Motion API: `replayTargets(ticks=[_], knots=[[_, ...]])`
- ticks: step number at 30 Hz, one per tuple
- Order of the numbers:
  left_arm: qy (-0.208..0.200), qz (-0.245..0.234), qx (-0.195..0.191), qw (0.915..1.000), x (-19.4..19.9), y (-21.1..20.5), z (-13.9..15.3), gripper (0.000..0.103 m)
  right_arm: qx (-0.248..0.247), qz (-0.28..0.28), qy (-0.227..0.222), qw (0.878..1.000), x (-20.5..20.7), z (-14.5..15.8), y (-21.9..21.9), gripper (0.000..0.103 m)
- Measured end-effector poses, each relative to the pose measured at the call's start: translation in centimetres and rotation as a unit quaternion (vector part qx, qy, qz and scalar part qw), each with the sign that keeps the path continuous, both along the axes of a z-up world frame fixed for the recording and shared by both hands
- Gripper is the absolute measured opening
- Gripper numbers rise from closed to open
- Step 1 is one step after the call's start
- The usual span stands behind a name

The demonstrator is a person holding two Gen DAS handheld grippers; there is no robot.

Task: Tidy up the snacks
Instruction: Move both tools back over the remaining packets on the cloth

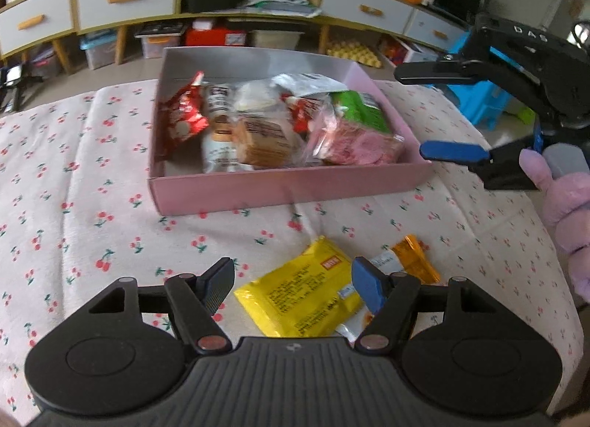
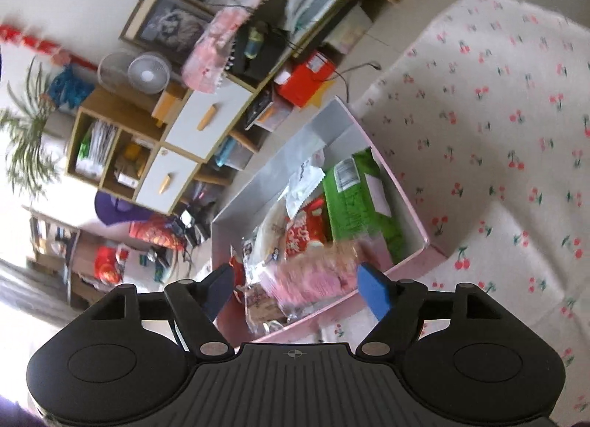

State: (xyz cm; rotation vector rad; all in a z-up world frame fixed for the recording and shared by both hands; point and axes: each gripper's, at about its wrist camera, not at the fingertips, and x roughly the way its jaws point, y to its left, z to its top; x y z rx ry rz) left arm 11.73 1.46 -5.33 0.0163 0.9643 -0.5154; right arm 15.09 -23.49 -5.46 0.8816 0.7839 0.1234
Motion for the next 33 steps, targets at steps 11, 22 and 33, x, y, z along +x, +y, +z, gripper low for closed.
replayTargets(ticks=[11, 22, 33], knots=[[0.003, -0.068, 0.017, 0.9976, -0.5, -0.1, -1.2, 0.068, -0.116, 0.108, 0.013, 0.987, -2.3, 0.1, 1.5, 0.078], [-0.02, -0.081, 0.045, 0.9955, -1.5, -1.1, -1.0, 0.057, -0.2, 0.159, 0.024, 0.967, -3.6, -1.3, 1.5, 0.078], [-0.036, 0.02, 0.141, 0.9891, -2.8, -1.3, -0.4, 0.038, -0.337, 0.274, -0.014, 0.9, -5.9, -2.5, 3.3, 0.078]])
